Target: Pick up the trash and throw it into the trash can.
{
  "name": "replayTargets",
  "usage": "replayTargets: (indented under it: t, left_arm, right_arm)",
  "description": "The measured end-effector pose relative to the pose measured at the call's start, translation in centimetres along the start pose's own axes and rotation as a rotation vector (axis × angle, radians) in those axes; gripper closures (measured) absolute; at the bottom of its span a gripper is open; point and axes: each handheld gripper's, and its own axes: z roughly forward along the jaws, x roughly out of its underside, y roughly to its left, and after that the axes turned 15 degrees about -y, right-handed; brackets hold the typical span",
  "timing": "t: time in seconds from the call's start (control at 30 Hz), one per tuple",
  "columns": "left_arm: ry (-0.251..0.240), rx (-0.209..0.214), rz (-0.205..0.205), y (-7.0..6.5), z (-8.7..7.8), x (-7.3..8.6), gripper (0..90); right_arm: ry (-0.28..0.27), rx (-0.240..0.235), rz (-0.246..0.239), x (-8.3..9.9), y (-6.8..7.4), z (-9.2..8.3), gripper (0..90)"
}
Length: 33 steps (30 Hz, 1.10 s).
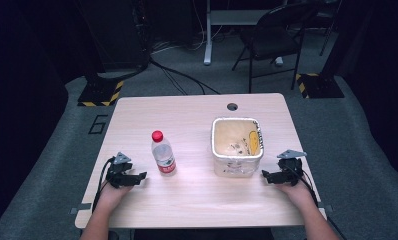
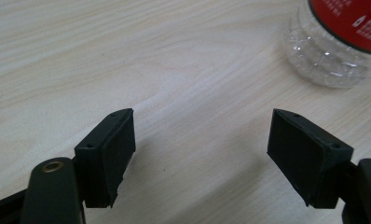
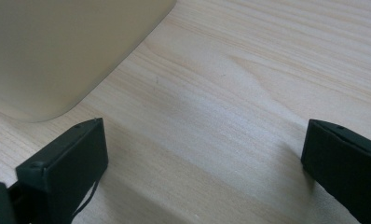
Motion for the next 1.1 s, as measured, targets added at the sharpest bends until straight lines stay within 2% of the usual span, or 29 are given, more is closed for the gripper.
replayTargets:
  t: [0.17, 0.5, 0.83, 1.1]
  left_arm:
    - [-0.044, 0.019, -0.024, -0.3, -1.0, -0.8, 24.0]
    - [-0.103, 0.036, -0.013, -0.8, -2.8, -2.4, 23.0]
    - [-0.122, 0.06, 0.028, -1.7, -3.5, -4.1, 21.4]
    - [-0.139, 0.07, 0.053, -2.3, -4.1, -4.8, 19.6]
  right_arm:
    - [-0.001, 0.0, -0.002, 0.0, 0.0, 0.0, 0.0]
    - [0.0, -0.001, -0.002, 0.0, 0.0, 0.0, 0.0]
    - [0.0, 0.001, -0.001, 0.0, 0.0, 0.0, 0.0]
    - [0.0, 0.001, -0.002, 0.0, 0.0, 0.0, 0.0]
